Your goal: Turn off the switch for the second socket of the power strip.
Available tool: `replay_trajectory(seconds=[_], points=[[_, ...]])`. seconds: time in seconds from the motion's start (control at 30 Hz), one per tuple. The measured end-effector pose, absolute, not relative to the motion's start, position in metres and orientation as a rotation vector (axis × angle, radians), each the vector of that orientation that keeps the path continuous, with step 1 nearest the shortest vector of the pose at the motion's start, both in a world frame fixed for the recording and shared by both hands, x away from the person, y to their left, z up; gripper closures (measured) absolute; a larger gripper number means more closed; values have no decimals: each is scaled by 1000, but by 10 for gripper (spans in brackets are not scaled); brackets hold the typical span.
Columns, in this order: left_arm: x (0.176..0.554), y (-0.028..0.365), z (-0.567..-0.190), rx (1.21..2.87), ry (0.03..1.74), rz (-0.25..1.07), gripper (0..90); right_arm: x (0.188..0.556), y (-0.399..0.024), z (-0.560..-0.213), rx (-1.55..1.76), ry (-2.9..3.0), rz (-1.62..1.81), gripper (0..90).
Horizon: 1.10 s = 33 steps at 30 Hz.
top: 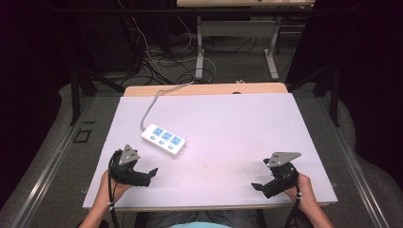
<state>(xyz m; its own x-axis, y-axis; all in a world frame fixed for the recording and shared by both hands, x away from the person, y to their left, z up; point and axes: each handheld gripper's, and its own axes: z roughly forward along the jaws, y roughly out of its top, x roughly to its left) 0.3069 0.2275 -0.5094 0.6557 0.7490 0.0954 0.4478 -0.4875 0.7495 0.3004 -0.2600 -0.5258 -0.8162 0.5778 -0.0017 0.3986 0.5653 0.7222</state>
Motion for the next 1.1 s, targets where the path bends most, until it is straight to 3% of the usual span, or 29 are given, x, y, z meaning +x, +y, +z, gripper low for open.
replay_trajectory(seconds=[1.1], points=[[274, 235, -526, 2210, 869, 516, 0, 300, -259, -527, 810, 2542, 1096, 7]])
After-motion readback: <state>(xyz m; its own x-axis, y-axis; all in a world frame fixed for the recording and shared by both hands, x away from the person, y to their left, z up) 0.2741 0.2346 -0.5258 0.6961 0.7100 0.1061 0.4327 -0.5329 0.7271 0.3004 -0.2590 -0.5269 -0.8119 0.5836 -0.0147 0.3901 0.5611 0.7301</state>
